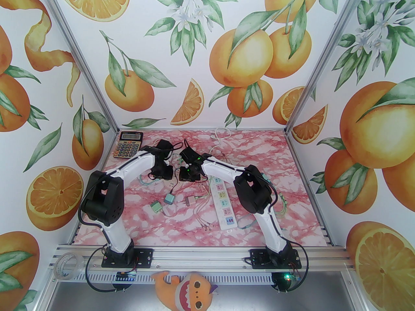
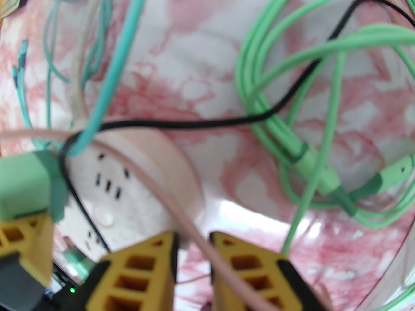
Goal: Pull the plug off the socket
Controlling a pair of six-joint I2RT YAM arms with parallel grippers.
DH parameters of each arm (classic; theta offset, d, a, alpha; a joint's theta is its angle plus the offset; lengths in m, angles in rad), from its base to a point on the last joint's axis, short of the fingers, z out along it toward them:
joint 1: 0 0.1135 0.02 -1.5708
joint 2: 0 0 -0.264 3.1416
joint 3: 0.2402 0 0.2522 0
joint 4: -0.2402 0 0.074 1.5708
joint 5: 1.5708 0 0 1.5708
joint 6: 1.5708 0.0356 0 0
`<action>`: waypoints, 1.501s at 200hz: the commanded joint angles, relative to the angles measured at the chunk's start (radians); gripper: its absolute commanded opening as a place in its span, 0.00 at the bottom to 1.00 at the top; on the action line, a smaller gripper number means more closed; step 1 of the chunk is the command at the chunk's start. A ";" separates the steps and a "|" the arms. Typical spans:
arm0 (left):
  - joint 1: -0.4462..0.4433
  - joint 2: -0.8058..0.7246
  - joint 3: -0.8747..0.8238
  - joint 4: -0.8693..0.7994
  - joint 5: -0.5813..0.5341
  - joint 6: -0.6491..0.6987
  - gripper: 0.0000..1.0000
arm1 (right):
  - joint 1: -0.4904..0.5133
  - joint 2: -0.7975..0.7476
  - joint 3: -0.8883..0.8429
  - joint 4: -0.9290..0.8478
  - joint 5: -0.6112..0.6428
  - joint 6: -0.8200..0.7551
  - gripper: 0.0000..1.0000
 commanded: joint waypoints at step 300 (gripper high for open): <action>-0.183 -0.005 -0.016 -0.028 -0.205 -0.062 0.14 | 0.028 0.128 -0.076 -0.118 0.021 0.004 0.32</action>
